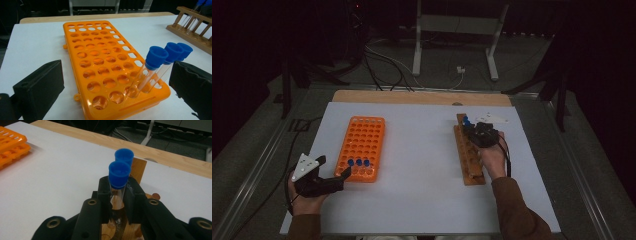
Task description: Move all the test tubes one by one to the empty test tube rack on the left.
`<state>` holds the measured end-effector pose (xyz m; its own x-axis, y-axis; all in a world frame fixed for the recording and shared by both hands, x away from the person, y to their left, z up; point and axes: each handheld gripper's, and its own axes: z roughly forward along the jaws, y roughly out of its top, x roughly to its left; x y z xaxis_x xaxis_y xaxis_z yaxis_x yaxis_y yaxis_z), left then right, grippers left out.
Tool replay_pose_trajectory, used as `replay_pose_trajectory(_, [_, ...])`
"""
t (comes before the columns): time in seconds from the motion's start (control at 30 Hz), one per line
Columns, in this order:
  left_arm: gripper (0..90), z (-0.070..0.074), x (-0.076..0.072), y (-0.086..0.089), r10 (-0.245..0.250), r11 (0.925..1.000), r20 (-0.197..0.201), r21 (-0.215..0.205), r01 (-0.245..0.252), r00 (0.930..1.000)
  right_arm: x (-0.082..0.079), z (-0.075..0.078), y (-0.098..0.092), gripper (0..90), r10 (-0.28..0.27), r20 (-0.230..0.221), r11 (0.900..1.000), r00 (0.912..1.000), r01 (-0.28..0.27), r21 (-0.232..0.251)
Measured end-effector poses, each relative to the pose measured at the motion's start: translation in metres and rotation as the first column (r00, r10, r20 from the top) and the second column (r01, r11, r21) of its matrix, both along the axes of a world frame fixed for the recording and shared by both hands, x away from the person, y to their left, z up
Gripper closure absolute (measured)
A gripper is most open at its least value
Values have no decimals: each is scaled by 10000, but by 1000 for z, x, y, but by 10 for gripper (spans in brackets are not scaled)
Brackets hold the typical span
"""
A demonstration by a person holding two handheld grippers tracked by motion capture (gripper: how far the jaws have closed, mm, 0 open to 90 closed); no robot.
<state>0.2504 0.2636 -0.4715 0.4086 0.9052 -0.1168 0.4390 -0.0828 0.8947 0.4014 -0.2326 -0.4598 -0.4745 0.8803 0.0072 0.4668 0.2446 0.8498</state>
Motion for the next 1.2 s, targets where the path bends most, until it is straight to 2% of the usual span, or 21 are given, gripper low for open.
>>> replay_pose_trajectory(0.4, [6, 0, 0, 0, 6, 10000, -26, 32, -6, 10000, -6, 11, -4, 774, -70, 388, 9999, 9992, 64, 146])
replay_pose_trajectory(0.9, [6, 0, 0, -1, -38, 10000, -29, 31, 38, 10000, -17, 43, -8, 773, 22, 1024, 9996, 9947, -52, 286])
replay_pose_trajectory(1.2, [6, 1, 0, -2, -109, 9999, -18, 36, 109, 9999, -23, 57, -7, 773, 137, 1314, 9992, 9912, -185, 355])
